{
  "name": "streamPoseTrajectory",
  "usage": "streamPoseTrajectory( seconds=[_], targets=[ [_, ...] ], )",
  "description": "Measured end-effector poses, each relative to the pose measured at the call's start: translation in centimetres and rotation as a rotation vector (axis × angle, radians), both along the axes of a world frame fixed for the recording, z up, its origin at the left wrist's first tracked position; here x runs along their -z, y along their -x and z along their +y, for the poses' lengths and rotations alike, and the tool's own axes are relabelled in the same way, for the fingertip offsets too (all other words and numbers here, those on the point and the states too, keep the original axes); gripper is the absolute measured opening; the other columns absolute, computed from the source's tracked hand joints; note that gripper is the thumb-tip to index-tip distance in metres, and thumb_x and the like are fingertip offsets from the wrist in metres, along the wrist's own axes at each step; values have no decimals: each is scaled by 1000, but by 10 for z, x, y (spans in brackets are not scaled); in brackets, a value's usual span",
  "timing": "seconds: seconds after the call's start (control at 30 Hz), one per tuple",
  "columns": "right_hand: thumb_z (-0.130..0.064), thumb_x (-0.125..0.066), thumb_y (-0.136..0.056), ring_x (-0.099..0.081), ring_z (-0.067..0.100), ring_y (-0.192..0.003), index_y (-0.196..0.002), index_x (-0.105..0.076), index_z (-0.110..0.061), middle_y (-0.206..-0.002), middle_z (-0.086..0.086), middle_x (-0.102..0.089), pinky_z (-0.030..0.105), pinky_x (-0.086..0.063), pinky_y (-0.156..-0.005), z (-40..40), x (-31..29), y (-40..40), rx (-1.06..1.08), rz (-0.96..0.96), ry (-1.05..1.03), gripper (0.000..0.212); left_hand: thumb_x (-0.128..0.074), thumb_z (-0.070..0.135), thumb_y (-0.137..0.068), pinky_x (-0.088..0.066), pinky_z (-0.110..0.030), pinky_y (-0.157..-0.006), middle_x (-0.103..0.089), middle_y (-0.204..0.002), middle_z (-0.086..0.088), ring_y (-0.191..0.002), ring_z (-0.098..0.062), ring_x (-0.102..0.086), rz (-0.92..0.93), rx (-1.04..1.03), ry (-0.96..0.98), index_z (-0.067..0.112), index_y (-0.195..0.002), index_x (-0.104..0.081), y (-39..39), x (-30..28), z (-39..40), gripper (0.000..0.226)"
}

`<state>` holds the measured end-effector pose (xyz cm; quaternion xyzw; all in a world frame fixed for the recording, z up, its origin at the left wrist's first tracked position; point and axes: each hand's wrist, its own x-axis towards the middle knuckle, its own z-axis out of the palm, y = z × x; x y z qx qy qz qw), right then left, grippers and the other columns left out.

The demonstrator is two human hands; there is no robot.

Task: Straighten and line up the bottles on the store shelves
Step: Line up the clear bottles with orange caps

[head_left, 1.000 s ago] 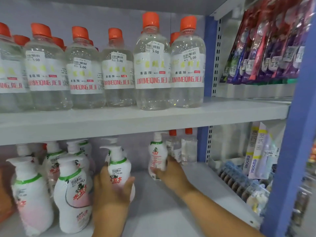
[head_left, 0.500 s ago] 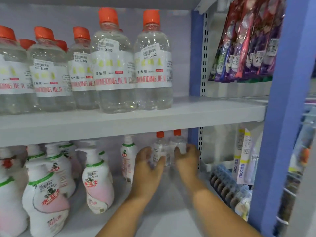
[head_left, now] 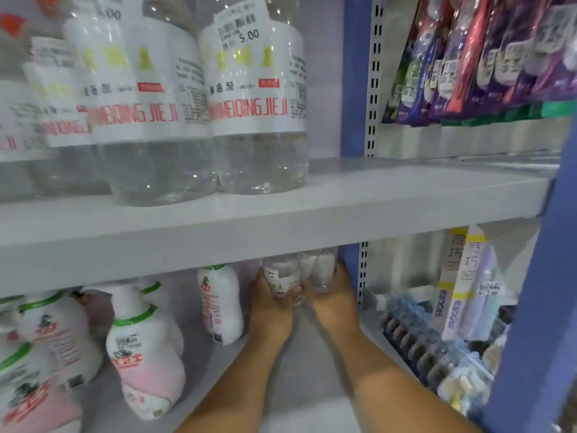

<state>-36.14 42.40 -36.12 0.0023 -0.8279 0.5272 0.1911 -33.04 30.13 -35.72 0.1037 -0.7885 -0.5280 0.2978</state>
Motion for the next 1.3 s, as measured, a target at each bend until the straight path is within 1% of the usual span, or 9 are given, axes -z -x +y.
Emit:
streamPoseTrajectory(
  seconds=[0.1, 0.2, 0.4, 0.53, 0.63, 0.77, 1.0, 1.2, 1.3],
  targets=[
    [-43, -76, -78, -67, 18, -91, -116, -56, -31, -100, -8, -68, 33, -56, -81, 4, -18, -18, -12, -10, -35, 44, -71, 52, -69, -57, -39, -91, -65, -117, 3, -106, -16, -66, -58, -18, 26, 27, -127, -54, -14, 5, -2, 65],
    [-38, -79, -77, -66, 16, -89, -118, -58, -25, -99, -8, -67, 30, -54, -79, 10, -26, -41, 12, -1, -53, 49, -73, 38, -79, -52, -44, -97, -62, -122, -8, -110, -27, -62, -79, -12, 112, 17, -128, -51, -51, -4, 0, 58],
    [-25, -83, -72, -65, 11, -74, -87, -54, -29, -83, -8, -65, 22, -50, -58, 28, -34, -105, -33, -96, -78, 33, -75, 34, -88, -50, -37, -90, -61, -128, -3, -111, -28, -63, -175, 71, 141, 20, -131, -48, -118, -14, -16, 53],
    [-35, -91, -57, -70, 12, -88, -109, -51, -35, -98, -9, -68, 30, -60, -71, 41, -22, -157, -141, -61, -38, 65, -78, 31, -88, -44, -24, -88, -61, -126, 3, -114, -25, -62, -150, 82, 153, 19, -135, -47, -192, -19, -35, 58],
    [-43, -98, -58, -67, 10, -102, -115, -52, -35, -112, -4, -64, 26, -58, -84, 52, -14, -194, -303, -40, -40, 74, -86, 31, -81, -41, -4, -64, -65, -103, 18, -89, 1, -64, -136, 88, 93, 31, -116, -49, -251, -22, -50, 51],
    [-17, -89, -77, -65, 3, -105, -131, -46, -30, -120, -8, -66, 14, -50, -82, 63, -27, -232, -559, -137, 17, 70, -87, 31, -79, -46, -11, -70, -66, -110, 17, -94, 1, -65, -147, 61, -49, 36, -120, -46, -303, -30, -55, 59],
    [-39, -90, -62, -72, 9, -87, -104, -65, -29, -95, -11, -75, 42, -60, -86, 52, -42, -295, -500, -90, 47, 50, -87, 28, -79, -49, -18, -74, -72, -112, 7, -98, -6, -68, -101, -81, -109, 27, -122, -57, -395, -49, -56, 52],
    [-34, -93, -67, -70, -1, -78, -99, -66, -30, -88, -15, -75, 19, -54, -68, 33, -111, -363, -614, 84, 123, 42, -85, 28, -79, -56, -28, -85, -78, -104, 13, -98, -7, -74, 30, -93, -65, 33, -118, -62, -501, -114, -62, 46],
    [-37, -90, -72, -71, -2, -77, -97, -68, -30, -87, -22, -75, 14, -52, -61, 19, -163, -392, -689, 190, 172, 34, -82, 29, -79, -54, -18, -72, -77, -102, 18, -93, -2, -73, 131, -86, -25, 35, -115, -61, -531, -160, -68, 42]
  ],
)
